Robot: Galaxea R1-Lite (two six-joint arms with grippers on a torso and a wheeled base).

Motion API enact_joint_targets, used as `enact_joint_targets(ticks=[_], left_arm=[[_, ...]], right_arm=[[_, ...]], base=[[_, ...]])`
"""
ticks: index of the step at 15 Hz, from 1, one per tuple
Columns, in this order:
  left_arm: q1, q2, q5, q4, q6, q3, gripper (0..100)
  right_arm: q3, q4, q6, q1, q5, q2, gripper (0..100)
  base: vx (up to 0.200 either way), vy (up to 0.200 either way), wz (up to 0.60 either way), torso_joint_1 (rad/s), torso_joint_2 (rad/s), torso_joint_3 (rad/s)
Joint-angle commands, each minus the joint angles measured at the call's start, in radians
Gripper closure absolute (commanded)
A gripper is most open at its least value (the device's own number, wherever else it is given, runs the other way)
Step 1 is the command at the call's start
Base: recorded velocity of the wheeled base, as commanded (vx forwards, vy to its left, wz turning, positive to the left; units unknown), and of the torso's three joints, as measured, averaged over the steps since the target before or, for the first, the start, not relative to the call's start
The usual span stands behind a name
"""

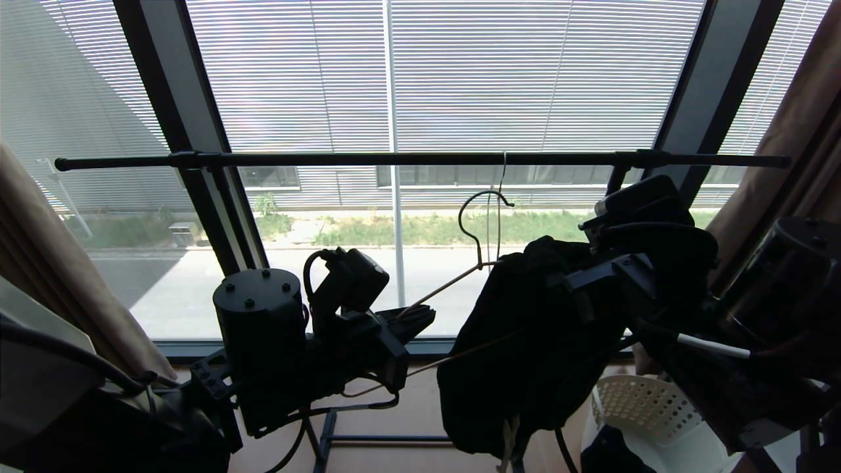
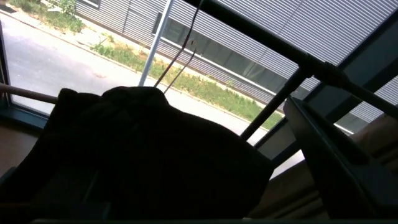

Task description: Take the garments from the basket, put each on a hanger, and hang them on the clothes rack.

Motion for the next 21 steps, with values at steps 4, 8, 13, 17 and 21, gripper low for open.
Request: enact_joint_targets(ticks=[4,8,13,17,21], left_arm=[[0.019,0.0,0.001,0.002,-0.002,-0.016,100],[0.028,0.0,0.006,0.002,-0.028,-0.036,100],[0.028,-0.005,0.007,0.002,-0.028,-0.029,100],[0.037,-0.005,0.002,-0.026,-0.028,-0.018,100],[0.046,-0.007,-0.004,-0.026,-0.028,-0.007,100]], right_arm=[[0.029,-0.003,-0.001,-0.004,0.001,-0.033,0],[0.059,-0.005,-0.001,-0.002,0.005,-0.033,0],[0.095,0.0,-0.001,-0.001,0.062,-0.069,0],[0.114,0.009,0.0,-0.002,0.188,-0.16,0],[0.089,0.189,0.032,-0.018,0.297,-0.258,0]], base=[[0.0,0.0,0.0,0.0,0.0,0.0],[0.0,0.0,0.0,0.0,0.0,0.0],[0.0,0.0,0.0,0.0,0.0,0.0],[0.0,0.0,0.0,0.0,0.0,0.0],[0.0,0.0,0.0,0.0,0.0,0.0]])
